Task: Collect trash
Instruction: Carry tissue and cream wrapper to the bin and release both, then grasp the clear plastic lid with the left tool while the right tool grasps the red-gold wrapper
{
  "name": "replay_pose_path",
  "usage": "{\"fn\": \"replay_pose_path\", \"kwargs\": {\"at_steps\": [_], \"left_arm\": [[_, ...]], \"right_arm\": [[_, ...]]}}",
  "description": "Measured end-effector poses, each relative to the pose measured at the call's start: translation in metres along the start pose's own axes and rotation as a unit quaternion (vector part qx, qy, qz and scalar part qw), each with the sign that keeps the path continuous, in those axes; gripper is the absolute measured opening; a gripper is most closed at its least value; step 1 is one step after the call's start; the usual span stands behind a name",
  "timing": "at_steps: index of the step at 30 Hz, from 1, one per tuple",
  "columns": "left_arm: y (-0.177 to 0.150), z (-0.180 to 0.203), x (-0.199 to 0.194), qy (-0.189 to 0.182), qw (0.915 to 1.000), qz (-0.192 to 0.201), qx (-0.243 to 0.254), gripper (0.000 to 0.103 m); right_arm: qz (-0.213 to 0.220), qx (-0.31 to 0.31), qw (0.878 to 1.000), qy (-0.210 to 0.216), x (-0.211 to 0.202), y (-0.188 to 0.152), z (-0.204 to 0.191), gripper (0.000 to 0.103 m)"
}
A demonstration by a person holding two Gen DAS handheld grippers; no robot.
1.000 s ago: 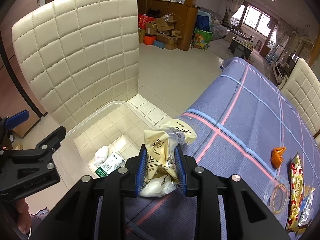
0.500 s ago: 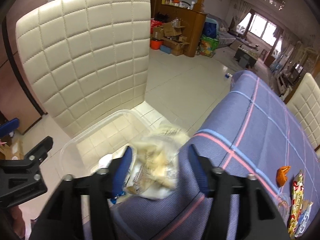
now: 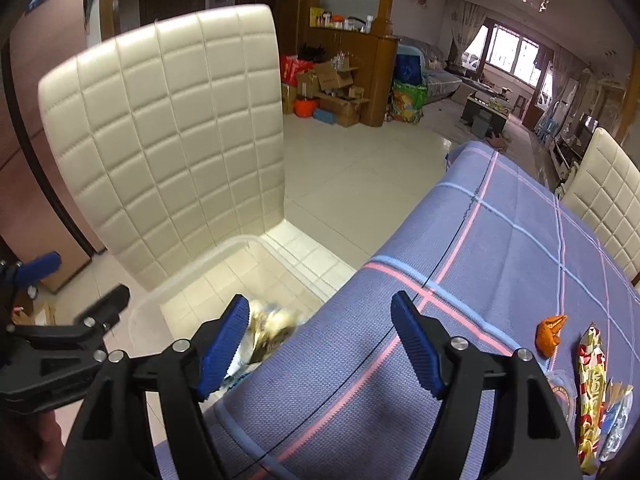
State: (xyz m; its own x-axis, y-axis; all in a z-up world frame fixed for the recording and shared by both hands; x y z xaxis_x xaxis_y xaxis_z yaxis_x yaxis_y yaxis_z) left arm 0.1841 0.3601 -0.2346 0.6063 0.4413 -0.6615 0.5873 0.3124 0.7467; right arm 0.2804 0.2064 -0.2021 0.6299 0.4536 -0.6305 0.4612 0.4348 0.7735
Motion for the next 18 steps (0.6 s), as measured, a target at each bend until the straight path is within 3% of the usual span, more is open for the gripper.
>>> {"fn": "replay_pose_path", "kwargs": {"at_steps": [9,18], "left_arm": [[0.002,0.019,-0.015,-0.018,0.9998,0.003,0.013,0.100],[0.003,0.117,-0.044,-0.094,0.9925,0.014,0.076,0.100]], "right_arm": [[0.003,-0.001,0.999,-0.034,-0.024,-0.008,0.020,0.072],[-0.002,0.034,0.992,-0.125,-0.072,-0.052,0.100,0.072]]}}
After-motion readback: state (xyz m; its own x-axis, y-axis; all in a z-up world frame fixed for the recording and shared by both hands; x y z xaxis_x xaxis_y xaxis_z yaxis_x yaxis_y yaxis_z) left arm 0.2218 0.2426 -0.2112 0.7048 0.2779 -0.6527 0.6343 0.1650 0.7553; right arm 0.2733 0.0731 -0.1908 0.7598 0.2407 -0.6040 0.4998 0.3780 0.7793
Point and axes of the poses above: each gripper's, at about its wrist camera, not at the fingertips, and x roughly the way its jaws point, z to its right, y to its top, the point moved 5 cm from there along x, roughly the way its jaws point, and after that the axes turned 9 degrees about z, right-handed, at the moved point
